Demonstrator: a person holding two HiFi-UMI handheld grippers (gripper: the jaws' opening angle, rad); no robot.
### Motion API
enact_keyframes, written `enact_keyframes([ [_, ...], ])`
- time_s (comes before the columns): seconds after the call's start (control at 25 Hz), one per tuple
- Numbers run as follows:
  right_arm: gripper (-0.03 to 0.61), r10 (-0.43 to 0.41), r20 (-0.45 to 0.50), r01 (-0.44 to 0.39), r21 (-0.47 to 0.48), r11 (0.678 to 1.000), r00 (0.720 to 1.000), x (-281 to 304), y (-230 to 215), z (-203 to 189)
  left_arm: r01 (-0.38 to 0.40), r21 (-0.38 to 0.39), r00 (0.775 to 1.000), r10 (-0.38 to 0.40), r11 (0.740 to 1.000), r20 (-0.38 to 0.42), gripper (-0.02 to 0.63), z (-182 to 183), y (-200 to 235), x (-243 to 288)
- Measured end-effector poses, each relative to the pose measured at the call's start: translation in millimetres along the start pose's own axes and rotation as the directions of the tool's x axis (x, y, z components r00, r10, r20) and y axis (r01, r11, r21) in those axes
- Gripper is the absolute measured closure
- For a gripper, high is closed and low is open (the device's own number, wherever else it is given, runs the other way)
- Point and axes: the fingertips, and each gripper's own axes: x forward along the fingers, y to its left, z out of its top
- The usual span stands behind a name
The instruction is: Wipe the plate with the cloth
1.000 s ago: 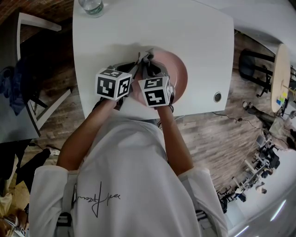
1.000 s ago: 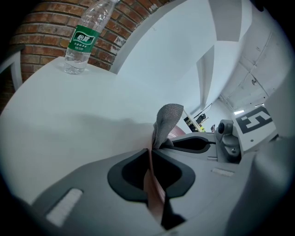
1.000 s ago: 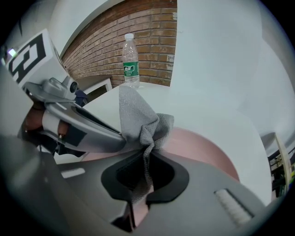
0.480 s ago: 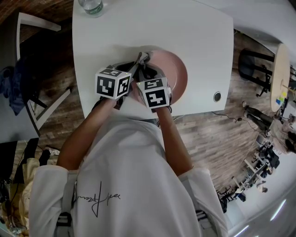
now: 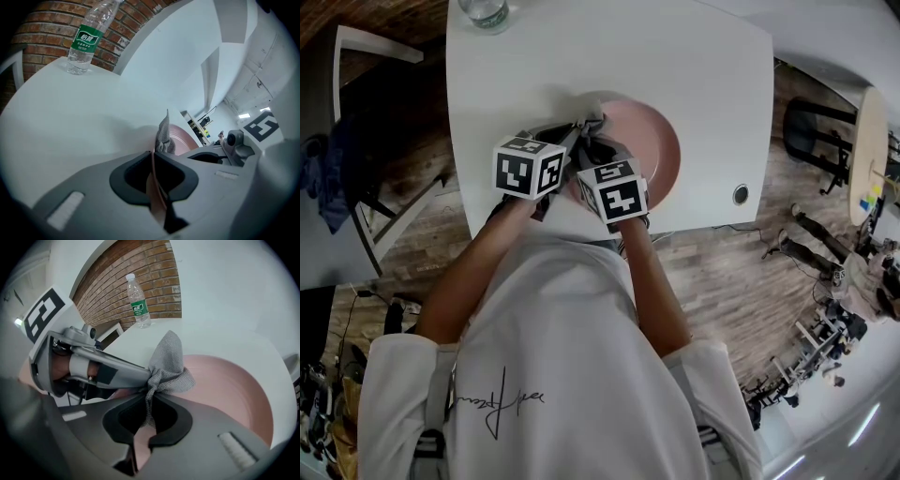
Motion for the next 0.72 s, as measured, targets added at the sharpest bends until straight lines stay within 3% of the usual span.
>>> enact_keyframes([
  [0.72, 0.555, 0.152, -0.048, -0.152, -0.008, 0.988, 0.987, -4, 19, -15, 0.003, -0.003, 1.000, -0.003, 1.000, 0.001, 0.574, 1, -1, 0],
])
